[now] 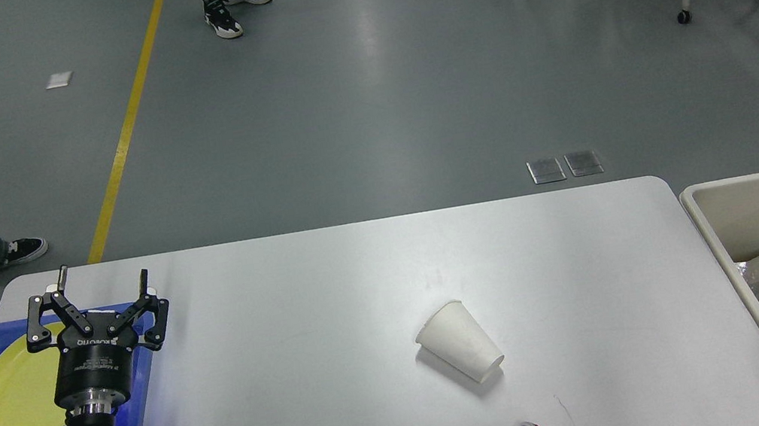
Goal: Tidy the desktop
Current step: 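Lower the white cup into the bin and release it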
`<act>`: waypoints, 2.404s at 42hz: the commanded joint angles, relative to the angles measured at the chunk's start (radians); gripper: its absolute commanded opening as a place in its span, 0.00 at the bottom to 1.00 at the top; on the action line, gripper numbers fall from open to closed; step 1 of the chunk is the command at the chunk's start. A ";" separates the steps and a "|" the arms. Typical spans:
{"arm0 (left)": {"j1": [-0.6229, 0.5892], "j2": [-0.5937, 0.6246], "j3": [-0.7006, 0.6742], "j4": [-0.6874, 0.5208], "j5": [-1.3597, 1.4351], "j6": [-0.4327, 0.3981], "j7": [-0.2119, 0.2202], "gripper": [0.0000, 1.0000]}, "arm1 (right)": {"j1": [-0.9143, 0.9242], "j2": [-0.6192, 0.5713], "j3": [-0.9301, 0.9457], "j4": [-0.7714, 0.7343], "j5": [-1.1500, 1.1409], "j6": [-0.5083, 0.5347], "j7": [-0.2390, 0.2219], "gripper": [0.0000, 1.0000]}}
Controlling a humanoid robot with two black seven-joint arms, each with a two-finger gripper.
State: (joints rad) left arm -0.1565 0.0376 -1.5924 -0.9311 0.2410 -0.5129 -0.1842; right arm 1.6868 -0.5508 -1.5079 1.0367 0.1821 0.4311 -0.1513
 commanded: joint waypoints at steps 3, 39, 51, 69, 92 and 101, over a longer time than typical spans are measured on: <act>0.000 -0.001 -0.001 0.000 0.000 -0.001 0.000 0.96 | -0.297 -0.029 0.109 -0.253 0.003 -0.047 -0.001 0.00; 0.000 -0.001 -0.001 0.000 0.000 0.001 0.000 0.96 | -1.161 0.190 0.445 -0.925 0.020 -0.396 -0.017 0.00; 0.000 -0.001 0.000 0.000 0.000 0.001 0.000 0.96 | -1.161 0.187 0.448 -0.923 0.019 -0.402 -0.017 0.00; 0.000 -0.001 0.000 0.000 0.000 0.001 0.000 0.96 | -1.156 0.189 0.449 -0.908 0.019 -0.509 -0.011 1.00; 0.000 -0.001 0.000 0.000 0.000 0.001 0.002 0.96 | -0.739 0.014 0.419 -0.499 -0.104 -0.437 -0.004 1.00; 0.000 -0.001 -0.001 0.000 0.000 0.001 0.002 0.96 | -0.354 -0.006 0.284 -0.253 -0.194 -0.211 -0.011 1.00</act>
State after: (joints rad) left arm -0.1565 0.0371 -1.5934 -0.9311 0.2414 -0.5123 -0.1825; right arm 1.1286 -0.5561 -1.1327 0.6620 0.0152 0.0771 -0.1579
